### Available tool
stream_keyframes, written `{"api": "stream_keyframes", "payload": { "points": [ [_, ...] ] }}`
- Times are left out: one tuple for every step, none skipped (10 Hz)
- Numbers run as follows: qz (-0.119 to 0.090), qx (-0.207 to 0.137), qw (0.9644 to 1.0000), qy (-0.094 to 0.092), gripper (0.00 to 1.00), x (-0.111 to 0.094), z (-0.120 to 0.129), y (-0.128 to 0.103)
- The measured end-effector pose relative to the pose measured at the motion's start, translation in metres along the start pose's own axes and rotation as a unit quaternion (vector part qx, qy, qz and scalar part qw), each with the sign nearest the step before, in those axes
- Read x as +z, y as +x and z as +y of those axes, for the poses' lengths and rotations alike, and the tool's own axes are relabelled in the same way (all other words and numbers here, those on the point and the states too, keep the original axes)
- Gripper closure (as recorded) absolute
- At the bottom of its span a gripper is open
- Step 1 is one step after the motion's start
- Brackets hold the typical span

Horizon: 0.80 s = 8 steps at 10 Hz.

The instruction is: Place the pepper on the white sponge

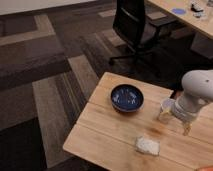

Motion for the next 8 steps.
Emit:
{"api": "stream_keyframes", "payload": {
  "points": [
    [-0.002,0.038,0.9991,-0.017,0.35,0.001,-0.026,0.003],
    [-0.002,0.067,0.9972,-0.031,0.35,0.002,-0.047,0.003],
    [-0.005,0.101,0.9942,-0.037,0.35,0.007,-0.080,-0.004],
    [-0.008,0.132,0.9904,-0.039,0.35,0.015,-0.110,-0.017],
    [-0.015,0.168,0.9849,-0.038,0.35,0.027,-0.136,-0.030],
    [-0.019,0.197,0.9794,-0.037,0.35,0.040,-0.153,-0.034],
    [-0.029,0.246,0.9687,-0.024,0.35,0.065,-0.184,-0.028],
    [-0.035,0.264,0.9636,-0.022,0.35,0.075,-0.195,-0.024]
  ]
}}
